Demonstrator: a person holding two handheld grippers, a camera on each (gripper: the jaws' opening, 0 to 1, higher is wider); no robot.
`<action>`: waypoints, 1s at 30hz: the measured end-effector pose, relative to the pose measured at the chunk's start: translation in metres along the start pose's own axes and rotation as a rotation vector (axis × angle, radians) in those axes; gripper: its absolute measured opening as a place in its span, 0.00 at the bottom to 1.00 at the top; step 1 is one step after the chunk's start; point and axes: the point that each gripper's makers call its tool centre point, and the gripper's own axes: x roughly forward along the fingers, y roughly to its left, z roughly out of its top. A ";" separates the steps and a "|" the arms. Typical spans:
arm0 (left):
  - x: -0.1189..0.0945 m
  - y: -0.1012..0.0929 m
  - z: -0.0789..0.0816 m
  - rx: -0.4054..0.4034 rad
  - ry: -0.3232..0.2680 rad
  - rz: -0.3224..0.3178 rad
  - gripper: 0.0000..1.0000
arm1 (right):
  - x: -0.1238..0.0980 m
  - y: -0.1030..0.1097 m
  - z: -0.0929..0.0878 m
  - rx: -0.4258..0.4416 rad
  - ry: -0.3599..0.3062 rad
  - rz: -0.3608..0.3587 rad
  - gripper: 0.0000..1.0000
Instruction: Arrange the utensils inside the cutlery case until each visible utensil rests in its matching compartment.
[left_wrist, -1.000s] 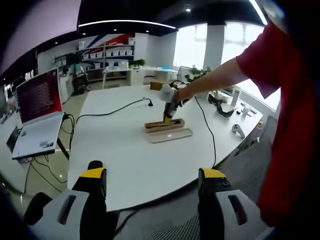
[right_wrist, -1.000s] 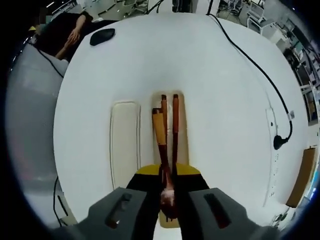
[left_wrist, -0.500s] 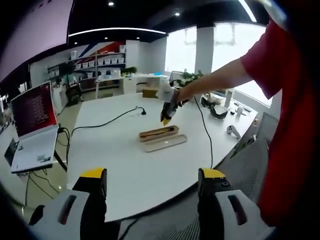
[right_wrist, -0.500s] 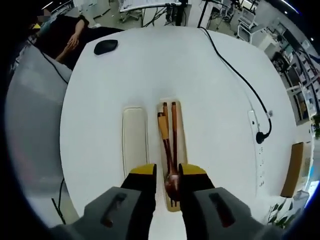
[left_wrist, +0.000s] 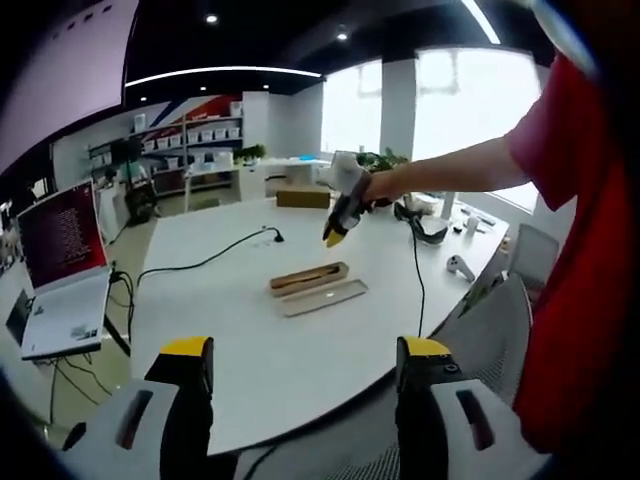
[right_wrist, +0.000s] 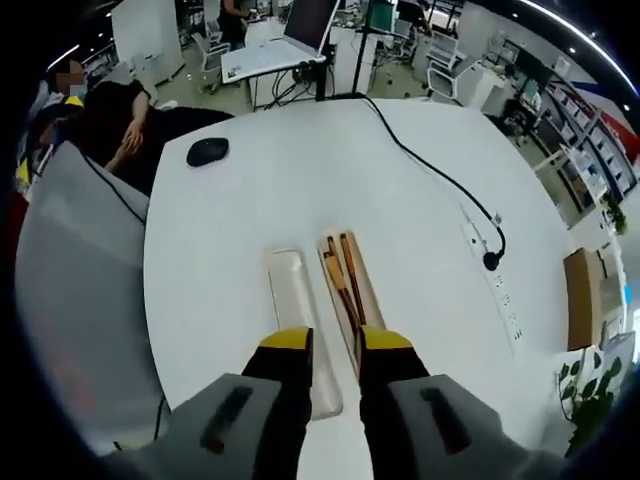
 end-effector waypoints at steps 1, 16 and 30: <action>0.001 -0.003 -0.002 -0.002 0.012 -0.010 0.77 | -0.003 0.001 0.000 0.012 -0.003 -0.002 0.16; 0.012 -0.003 0.004 -0.015 0.016 -0.016 0.79 | -0.023 0.014 -0.017 0.169 -0.157 -0.170 0.35; 0.044 -0.010 0.012 0.083 0.037 -0.050 0.79 | -0.070 0.048 -0.045 0.249 -0.411 -0.269 0.53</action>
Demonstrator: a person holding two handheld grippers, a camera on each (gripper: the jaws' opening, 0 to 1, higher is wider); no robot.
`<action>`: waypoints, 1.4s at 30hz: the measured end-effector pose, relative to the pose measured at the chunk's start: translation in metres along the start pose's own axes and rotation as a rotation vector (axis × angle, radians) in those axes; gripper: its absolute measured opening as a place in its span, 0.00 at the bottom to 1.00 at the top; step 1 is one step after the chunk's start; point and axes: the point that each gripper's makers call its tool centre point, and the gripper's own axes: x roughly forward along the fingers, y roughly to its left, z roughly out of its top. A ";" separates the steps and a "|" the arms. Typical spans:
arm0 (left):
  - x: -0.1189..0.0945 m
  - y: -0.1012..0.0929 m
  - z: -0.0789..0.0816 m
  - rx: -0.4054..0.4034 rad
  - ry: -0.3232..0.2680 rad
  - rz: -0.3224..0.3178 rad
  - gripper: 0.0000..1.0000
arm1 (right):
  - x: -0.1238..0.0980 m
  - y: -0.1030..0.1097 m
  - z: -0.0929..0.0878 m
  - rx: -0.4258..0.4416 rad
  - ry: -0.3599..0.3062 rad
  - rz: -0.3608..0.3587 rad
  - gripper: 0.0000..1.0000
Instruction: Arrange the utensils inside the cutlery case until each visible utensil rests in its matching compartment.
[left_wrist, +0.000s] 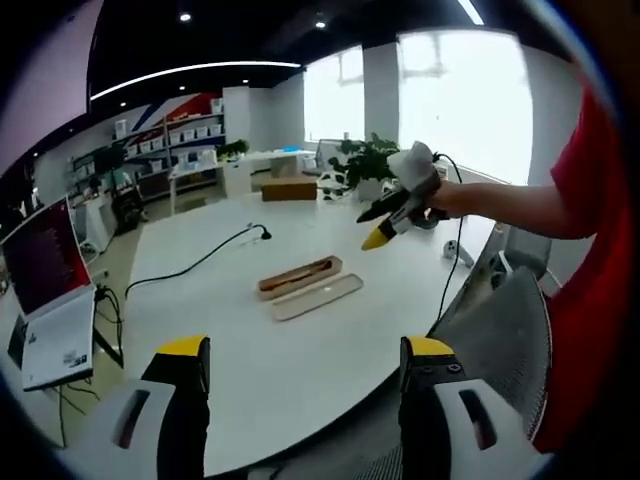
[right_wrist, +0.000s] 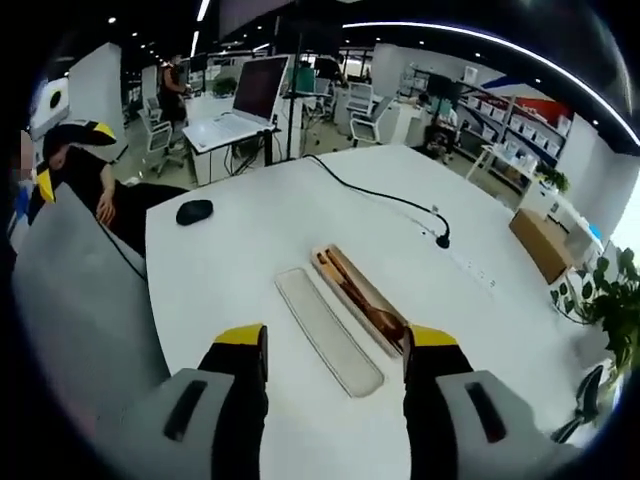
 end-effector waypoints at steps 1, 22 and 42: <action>0.002 0.000 0.001 -0.004 0.002 -0.004 0.80 | -0.004 -0.001 -0.002 -0.008 -0.025 -0.024 0.53; 0.077 0.036 0.004 0.095 0.049 -0.123 0.78 | -0.038 -0.026 -0.017 0.204 -0.049 -0.238 0.49; 0.175 0.051 -0.007 0.112 0.024 -0.227 0.76 | -0.003 -0.016 -0.078 0.229 0.185 -0.241 0.62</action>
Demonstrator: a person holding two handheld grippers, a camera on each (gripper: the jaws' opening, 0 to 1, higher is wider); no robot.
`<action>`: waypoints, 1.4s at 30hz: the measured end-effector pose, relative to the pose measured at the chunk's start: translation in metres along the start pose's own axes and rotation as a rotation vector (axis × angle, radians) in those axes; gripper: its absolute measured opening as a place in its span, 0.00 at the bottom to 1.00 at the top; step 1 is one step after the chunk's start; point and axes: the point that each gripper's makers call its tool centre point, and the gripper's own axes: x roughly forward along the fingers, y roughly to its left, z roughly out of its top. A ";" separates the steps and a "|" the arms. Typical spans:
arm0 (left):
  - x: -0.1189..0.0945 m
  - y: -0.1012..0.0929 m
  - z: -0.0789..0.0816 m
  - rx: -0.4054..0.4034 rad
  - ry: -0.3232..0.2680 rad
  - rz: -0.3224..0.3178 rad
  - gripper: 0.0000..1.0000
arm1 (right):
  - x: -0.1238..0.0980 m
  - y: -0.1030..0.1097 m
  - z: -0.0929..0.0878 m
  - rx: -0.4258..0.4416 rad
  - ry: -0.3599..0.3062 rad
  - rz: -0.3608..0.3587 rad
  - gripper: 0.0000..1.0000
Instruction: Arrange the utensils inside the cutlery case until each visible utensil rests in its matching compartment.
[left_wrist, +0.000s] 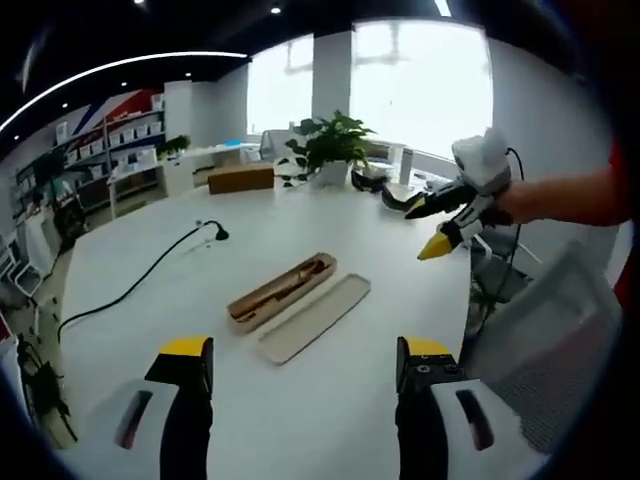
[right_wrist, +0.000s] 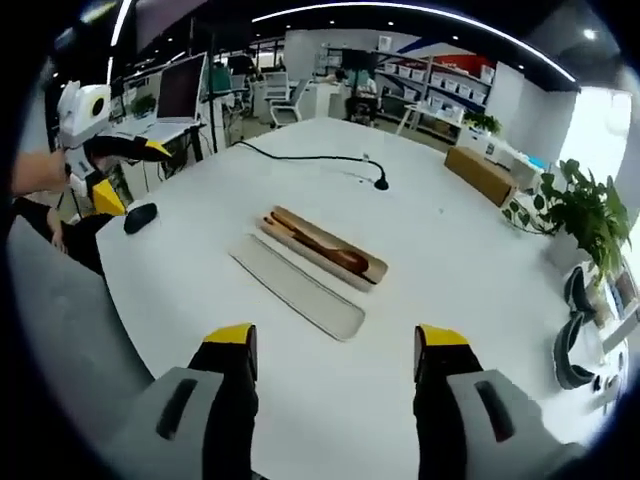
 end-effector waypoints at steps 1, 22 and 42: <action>0.005 0.006 -0.002 -0.011 -0.001 0.002 0.76 | 0.001 -0.001 0.001 -0.002 -0.006 -0.001 0.62; 0.088 0.003 -0.041 0.034 0.084 -0.063 0.73 | 0.075 -0.013 -0.028 -0.119 0.065 0.073 0.57; 0.135 0.023 -0.070 0.043 0.140 -0.050 0.67 | 0.109 -0.020 -0.051 -0.064 0.107 0.118 0.57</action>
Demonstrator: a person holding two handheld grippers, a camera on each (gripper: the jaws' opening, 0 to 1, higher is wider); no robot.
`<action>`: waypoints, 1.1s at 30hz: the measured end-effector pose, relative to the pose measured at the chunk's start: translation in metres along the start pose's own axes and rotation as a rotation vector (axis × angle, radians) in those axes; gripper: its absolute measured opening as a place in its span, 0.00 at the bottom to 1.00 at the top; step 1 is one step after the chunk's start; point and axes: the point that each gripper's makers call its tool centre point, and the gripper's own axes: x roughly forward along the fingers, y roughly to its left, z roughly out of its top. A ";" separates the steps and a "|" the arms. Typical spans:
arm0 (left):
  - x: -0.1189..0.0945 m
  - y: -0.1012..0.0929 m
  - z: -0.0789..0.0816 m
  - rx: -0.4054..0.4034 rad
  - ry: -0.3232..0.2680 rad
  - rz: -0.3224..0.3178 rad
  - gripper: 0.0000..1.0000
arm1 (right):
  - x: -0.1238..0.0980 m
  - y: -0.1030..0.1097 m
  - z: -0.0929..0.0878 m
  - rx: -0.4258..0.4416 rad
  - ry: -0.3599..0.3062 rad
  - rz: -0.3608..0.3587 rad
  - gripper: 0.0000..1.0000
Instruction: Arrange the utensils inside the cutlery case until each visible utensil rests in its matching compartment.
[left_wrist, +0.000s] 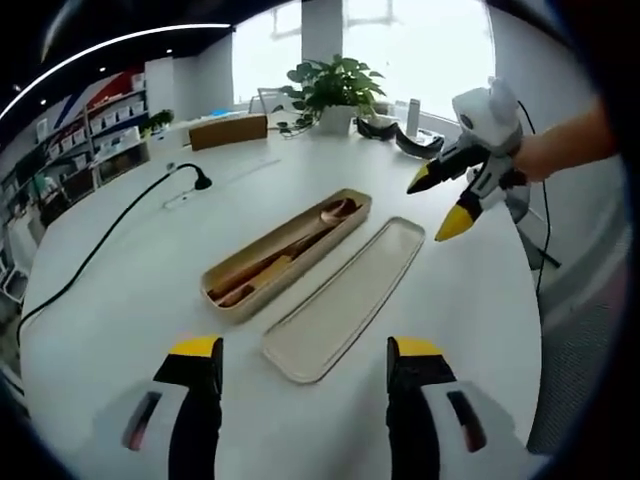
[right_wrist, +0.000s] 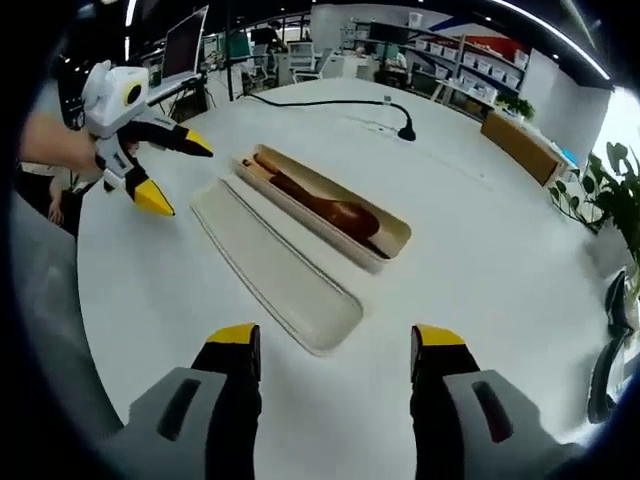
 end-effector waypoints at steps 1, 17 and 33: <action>0.001 0.001 0.000 -0.002 0.000 0.003 0.66 | 0.001 0.001 -0.001 0.000 0.001 0.005 0.57; 0.020 0.004 -0.010 -0.008 0.022 -0.034 0.61 | 0.024 0.006 0.000 -0.011 0.007 0.046 0.57; 0.024 -0.006 -0.009 0.036 0.009 -0.020 0.53 | 0.025 0.015 0.001 0.001 -0.012 0.095 0.49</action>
